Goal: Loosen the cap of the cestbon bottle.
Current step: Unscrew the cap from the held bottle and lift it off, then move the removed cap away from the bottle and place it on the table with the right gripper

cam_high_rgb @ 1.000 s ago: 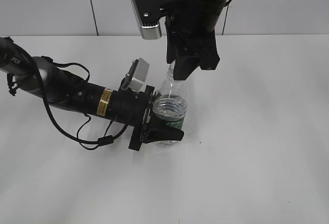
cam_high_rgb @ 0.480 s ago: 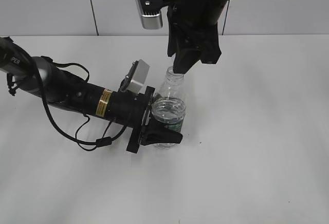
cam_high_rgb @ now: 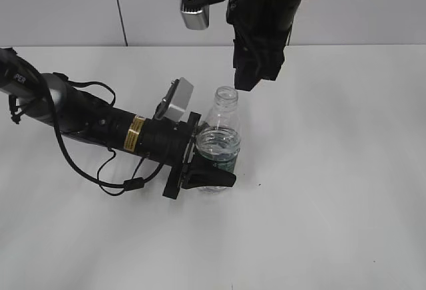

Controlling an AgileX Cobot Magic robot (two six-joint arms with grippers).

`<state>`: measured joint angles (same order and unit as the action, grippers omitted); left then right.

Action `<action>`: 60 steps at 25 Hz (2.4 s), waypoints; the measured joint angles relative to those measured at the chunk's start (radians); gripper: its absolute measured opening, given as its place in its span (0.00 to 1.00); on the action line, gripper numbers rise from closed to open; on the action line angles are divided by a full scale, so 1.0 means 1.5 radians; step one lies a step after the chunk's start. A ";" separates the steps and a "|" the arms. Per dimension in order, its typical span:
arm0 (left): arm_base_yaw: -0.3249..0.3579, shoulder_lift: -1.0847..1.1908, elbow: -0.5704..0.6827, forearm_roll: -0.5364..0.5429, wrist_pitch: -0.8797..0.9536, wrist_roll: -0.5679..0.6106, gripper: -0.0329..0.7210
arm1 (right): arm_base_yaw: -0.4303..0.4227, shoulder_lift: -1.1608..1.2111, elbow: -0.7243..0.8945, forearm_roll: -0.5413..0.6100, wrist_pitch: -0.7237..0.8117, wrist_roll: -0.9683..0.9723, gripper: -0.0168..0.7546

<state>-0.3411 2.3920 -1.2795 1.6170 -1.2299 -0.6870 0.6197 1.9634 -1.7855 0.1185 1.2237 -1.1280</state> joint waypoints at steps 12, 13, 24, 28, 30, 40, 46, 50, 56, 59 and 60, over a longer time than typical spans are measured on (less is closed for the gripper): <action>0.000 0.000 0.000 0.001 -0.001 0.000 0.58 | -0.170 0.001 0.000 0.112 -0.006 0.245 0.40; 0.000 0.000 0.000 0.001 -0.001 0.000 0.58 | -0.192 0.004 0.000 0.122 -0.014 0.276 0.40; 0.000 0.000 0.000 0.003 -0.003 0.000 0.58 | -0.322 0.106 0.000 0.046 -0.053 0.526 0.40; 0.000 0.000 0.000 0.003 -0.003 0.000 0.58 | -0.323 0.150 0.000 0.019 -0.059 0.547 0.40; 0.000 0.000 0.000 0.003 -0.003 0.000 0.58 | -0.323 0.163 0.000 0.018 -0.071 0.549 0.40; 0.000 0.000 0.000 0.003 -0.003 0.000 0.58 | -0.323 0.197 0.000 0.018 -0.137 0.551 0.40; 0.000 0.000 0.000 0.002 -0.003 0.000 0.58 | -0.323 0.200 0.000 0.018 -0.154 0.553 0.40; 0.000 0.000 0.000 0.002 -0.003 0.000 0.58 | -0.323 0.217 0.000 0.018 -0.155 0.553 0.40; 0.000 0.000 0.000 0.002 -0.003 0.000 0.57 | -0.323 0.234 0.000 0.018 -0.152 0.553 0.40; 0.000 0.000 0.000 0.002 -0.003 0.000 0.57 | -0.323 0.234 0.000 0.018 -0.151 0.553 0.40; 0.000 0.000 0.000 0.002 -0.003 0.000 0.57 | -0.323 0.234 0.000 0.018 -0.151 0.553 0.40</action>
<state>-0.3411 2.3920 -1.2795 1.6200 -1.2340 -0.6870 0.1350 2.3150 -1.7855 0.1451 0.9966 -0.2979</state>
